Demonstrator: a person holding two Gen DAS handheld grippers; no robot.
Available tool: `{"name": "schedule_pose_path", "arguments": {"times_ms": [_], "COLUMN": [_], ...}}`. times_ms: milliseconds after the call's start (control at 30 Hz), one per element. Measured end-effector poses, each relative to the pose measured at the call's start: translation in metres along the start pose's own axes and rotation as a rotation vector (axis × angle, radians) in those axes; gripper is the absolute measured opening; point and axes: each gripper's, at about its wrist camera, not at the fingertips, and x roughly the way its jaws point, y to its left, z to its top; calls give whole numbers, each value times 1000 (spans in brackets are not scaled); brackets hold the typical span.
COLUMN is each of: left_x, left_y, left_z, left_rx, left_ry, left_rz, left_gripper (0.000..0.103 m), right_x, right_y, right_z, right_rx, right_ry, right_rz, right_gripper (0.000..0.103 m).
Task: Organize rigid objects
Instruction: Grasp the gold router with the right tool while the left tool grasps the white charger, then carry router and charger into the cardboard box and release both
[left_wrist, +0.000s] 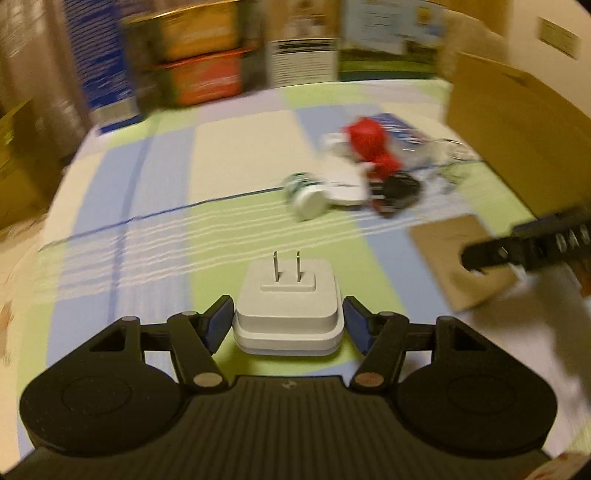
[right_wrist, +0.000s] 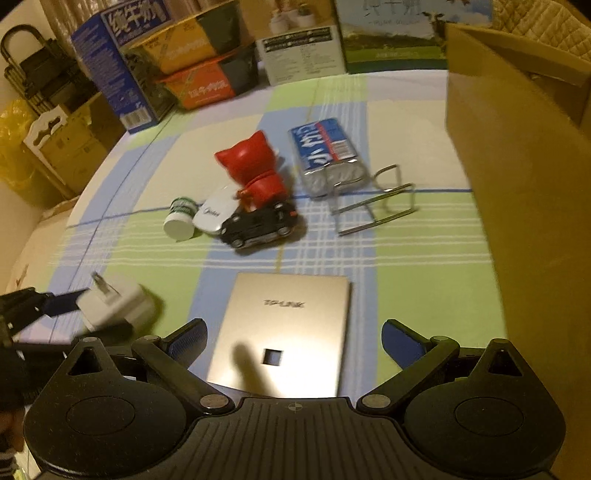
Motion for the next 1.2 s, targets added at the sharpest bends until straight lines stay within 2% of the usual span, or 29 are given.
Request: {"name": "schedule_pose_path", "arguments": {"times_ms": [100,200,267,333,433,467,500,633,667,800,1000,1200], "left_x": [4,9,8,7,13,15,17,24,24,18,-4,-23], "left_y": [5,3,2,7,10,9,9,4,4,5,2,-9], "left_z": [-3,-4,-5,-5,-4,-3,-2,0,1,5,13,17], "left_rx": [-2,18,21,1,-18,-18,-15,4,0,-29,-55,-57], "left_ry": [8,22,9,0,3,3,2,11,11,7,-46,-66], "left_rz": [16,6,19,17,8,9,10,10,7,21,35,30], "left_gripper": [60,61,69,70,71,71,71,68,61,60,60,60], "right_x": [11,19,23,25,24,22,21,18,17,10,-14,-34], "right_y": [8,22,29,32,27,26,26,21,20,14,17,21], "right_z": [-5,-12,-18,-22,-20,-19,-18,-17,-16,-14,-8,-5], "right_rx": [4,-62,-128,-156,-137,-132,-132,-110,-103,-70,-86,-97], "right_ry": [3,-22,-30,-36,-33,-40,-43,-36,-35,-44,-129,-168], "right_rz": [-35,-97,-138,-153,-149,-158,-163,-140,-133,-116,-118,-94], "right_gripper": [98,98,98,98,95,88,86,85,85,85,85,85]}}
